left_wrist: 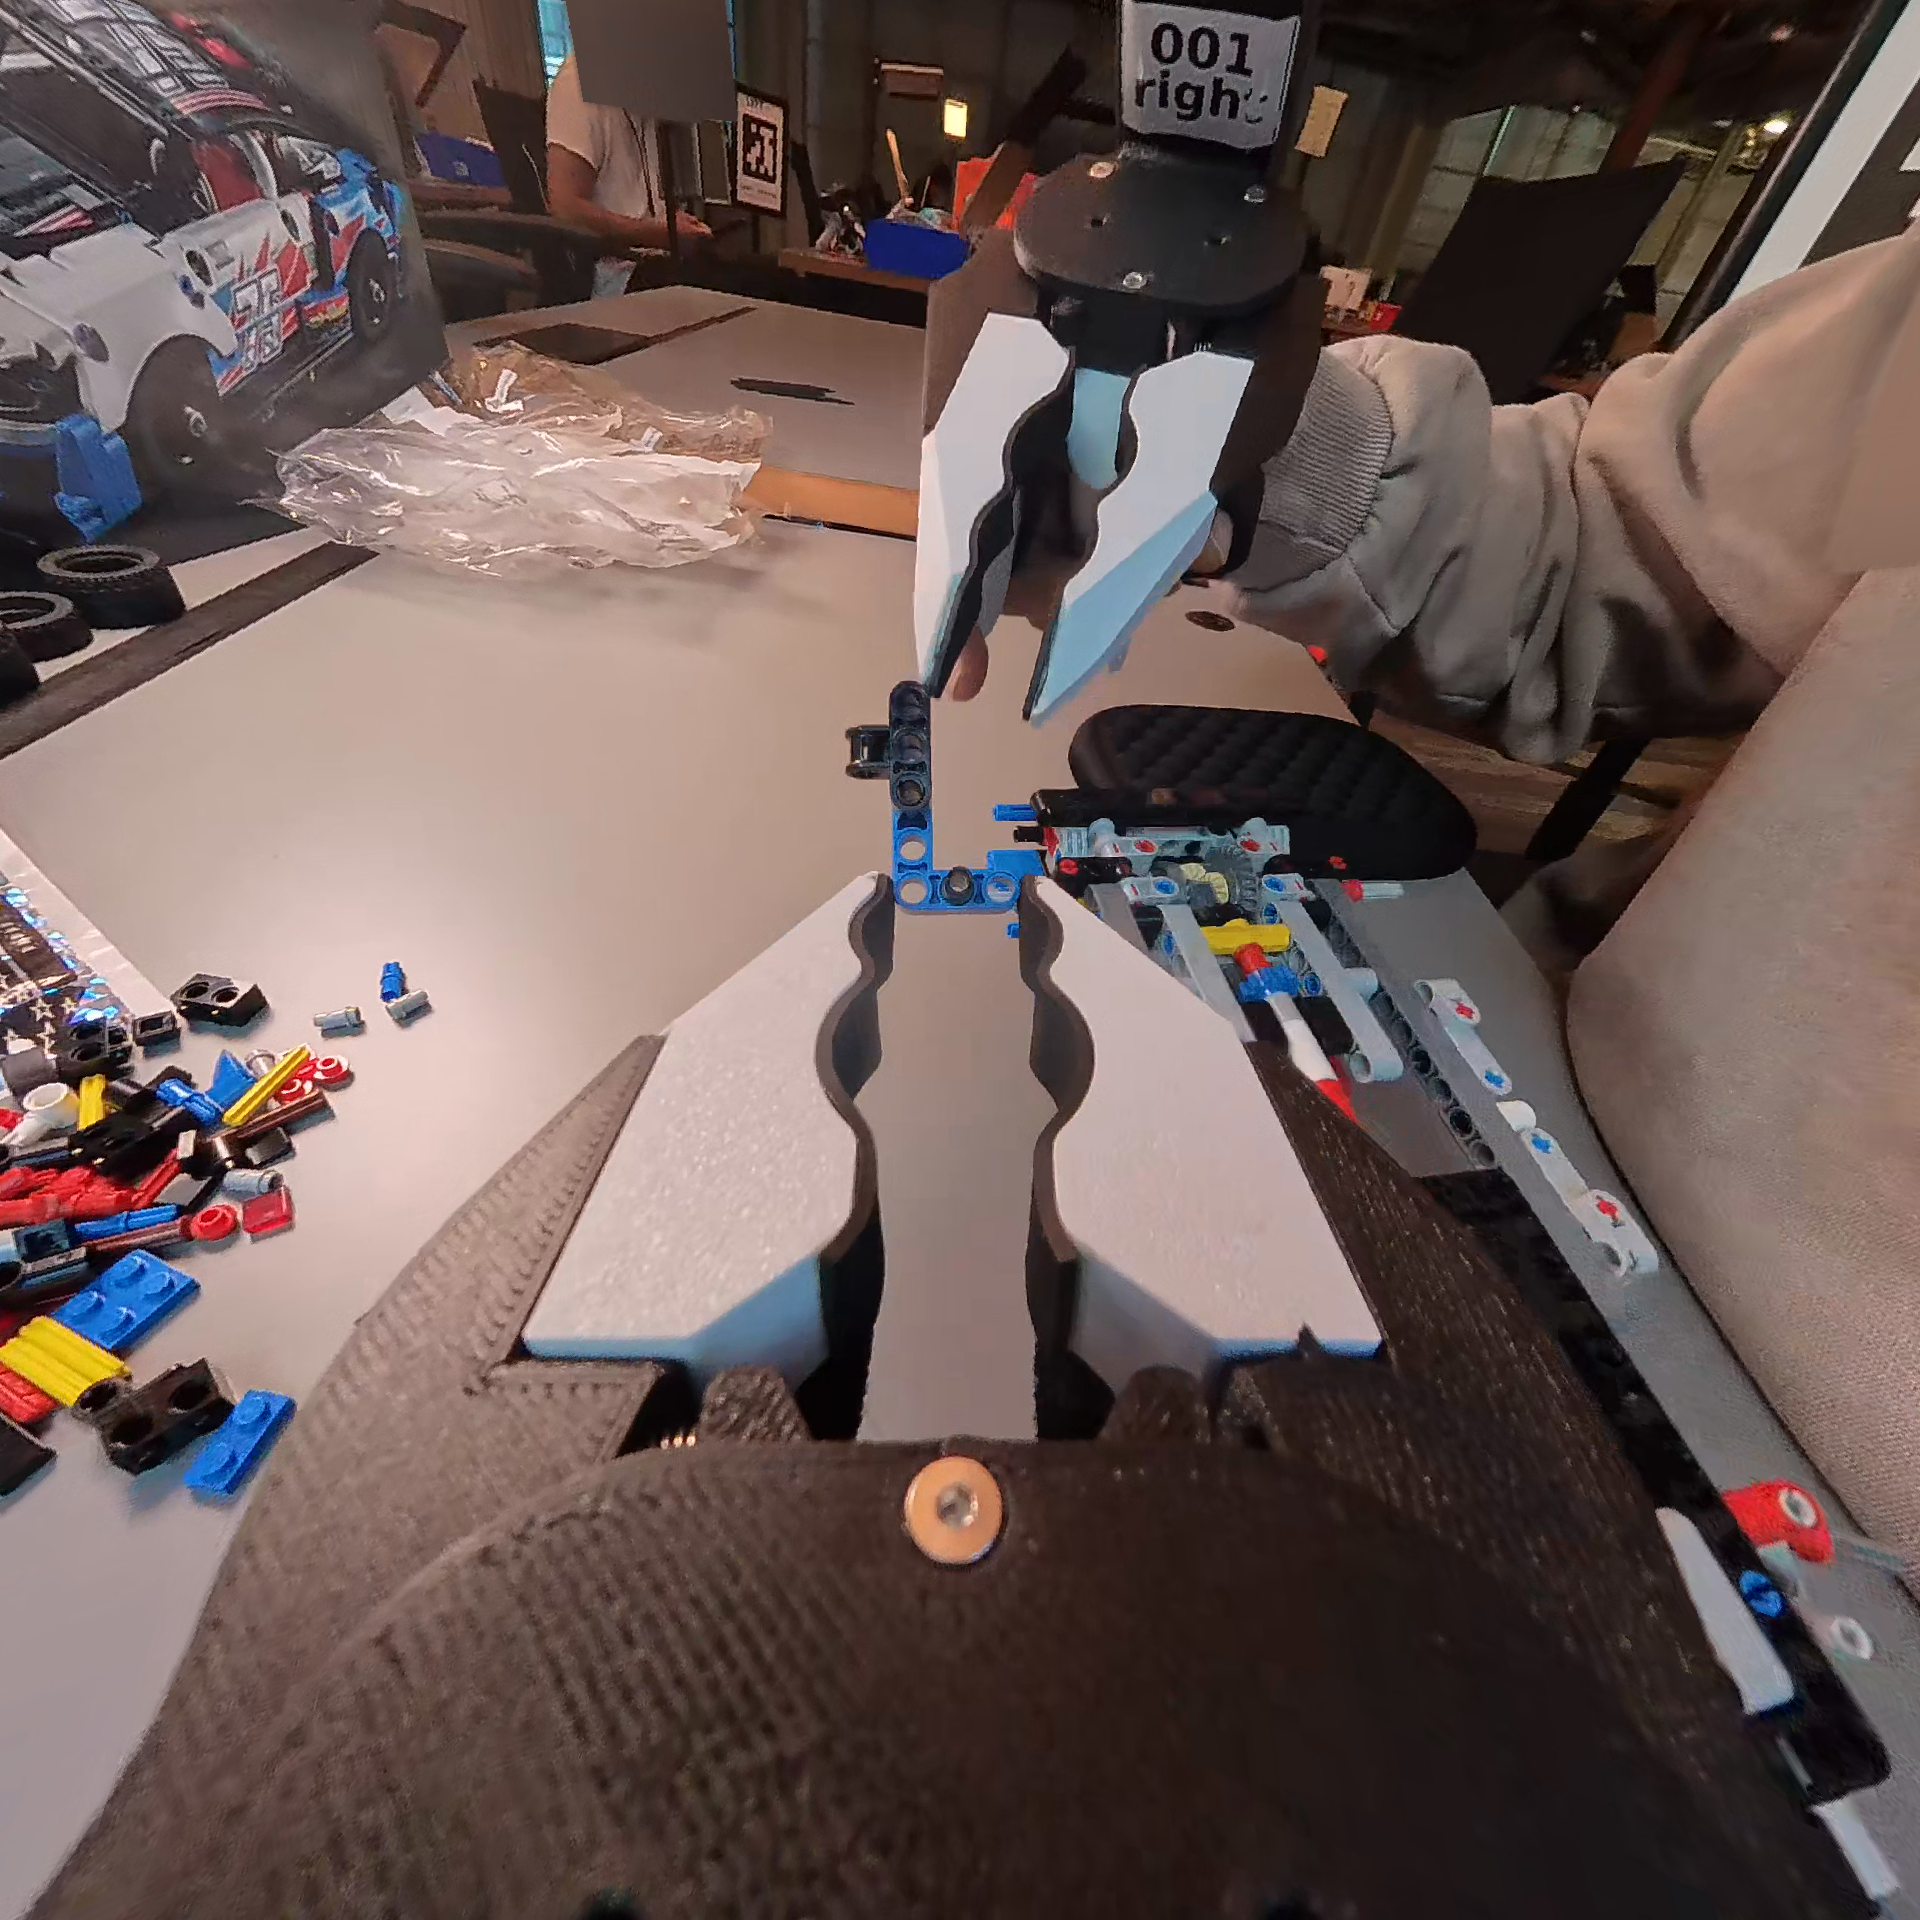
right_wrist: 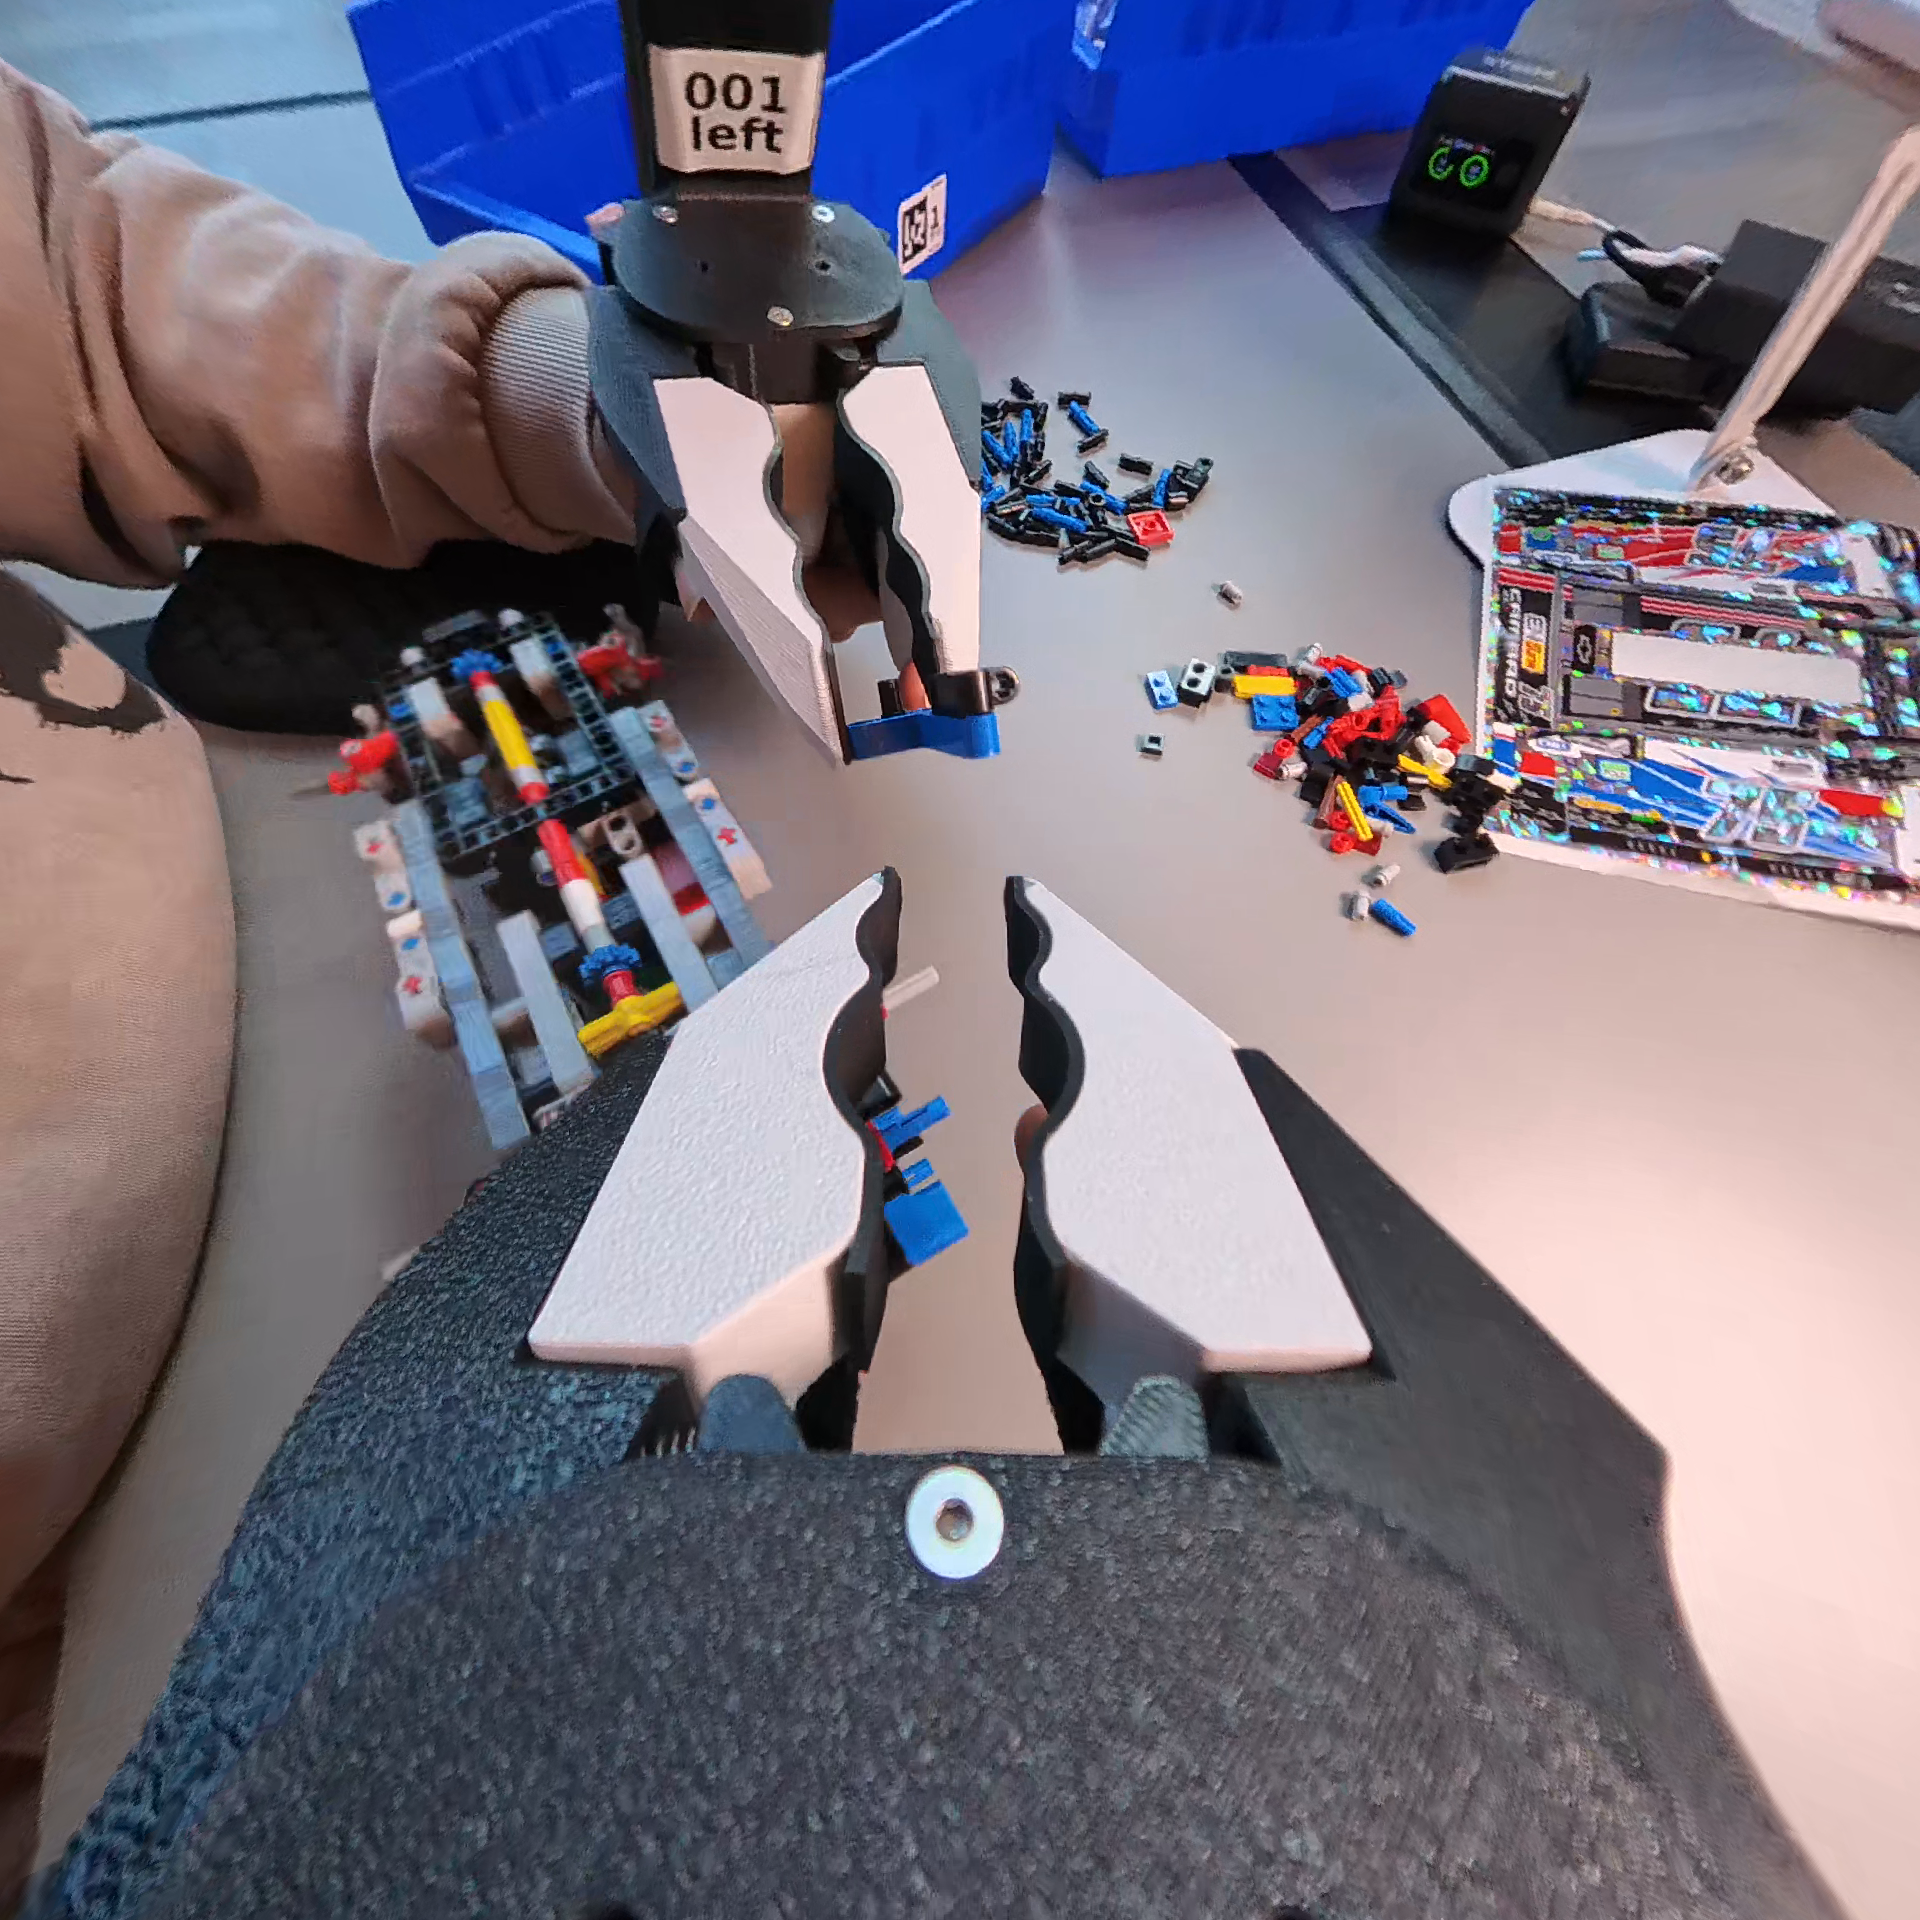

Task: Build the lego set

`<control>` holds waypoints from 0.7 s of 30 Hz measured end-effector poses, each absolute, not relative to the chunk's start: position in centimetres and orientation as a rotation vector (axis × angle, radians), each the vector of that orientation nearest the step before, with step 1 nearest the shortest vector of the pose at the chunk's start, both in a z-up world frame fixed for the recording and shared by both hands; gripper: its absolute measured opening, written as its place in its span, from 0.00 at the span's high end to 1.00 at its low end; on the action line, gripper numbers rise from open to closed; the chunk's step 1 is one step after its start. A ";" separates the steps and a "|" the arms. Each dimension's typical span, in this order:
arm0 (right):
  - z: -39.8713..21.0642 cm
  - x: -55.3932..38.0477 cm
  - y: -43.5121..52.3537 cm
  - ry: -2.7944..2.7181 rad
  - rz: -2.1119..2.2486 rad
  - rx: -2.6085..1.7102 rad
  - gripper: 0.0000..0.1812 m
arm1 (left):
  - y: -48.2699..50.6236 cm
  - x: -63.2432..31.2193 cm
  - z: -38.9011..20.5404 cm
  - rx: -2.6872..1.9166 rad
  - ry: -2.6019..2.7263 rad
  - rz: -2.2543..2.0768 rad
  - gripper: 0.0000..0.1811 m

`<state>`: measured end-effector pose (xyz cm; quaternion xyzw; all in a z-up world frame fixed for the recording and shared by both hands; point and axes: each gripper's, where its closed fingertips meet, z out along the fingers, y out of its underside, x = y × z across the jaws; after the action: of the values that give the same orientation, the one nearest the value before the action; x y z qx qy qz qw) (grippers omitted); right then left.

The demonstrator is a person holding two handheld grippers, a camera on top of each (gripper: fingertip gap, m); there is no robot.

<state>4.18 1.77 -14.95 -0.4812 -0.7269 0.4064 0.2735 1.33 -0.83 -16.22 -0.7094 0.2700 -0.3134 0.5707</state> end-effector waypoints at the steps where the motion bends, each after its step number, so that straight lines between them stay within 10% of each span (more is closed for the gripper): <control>1: -15.0 4.7 2.3 -1.935 1.087 -1.333 0.89 | -0.8 1.3 -16.3 -1.667 0.630 -0.741 0.88; 14: -19.6 14.7 -1.0 -1.948 1.357 -1.804 0.68 | -0.9 1.1 -16.0 -1.660 0.601 -0.789 0.88; 21: -21.2 13.8 -4.1 -1.906 1.734 -1.922 0.88 | -1.7 1.5 -16.0 -1.670 0.620 -0.857 0.88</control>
<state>13.81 -4.08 -21.20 -0.5974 -0.5925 0.5391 -0.0367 1.46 -1.66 -15.98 -0.7056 0.2617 -0.3622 0.5499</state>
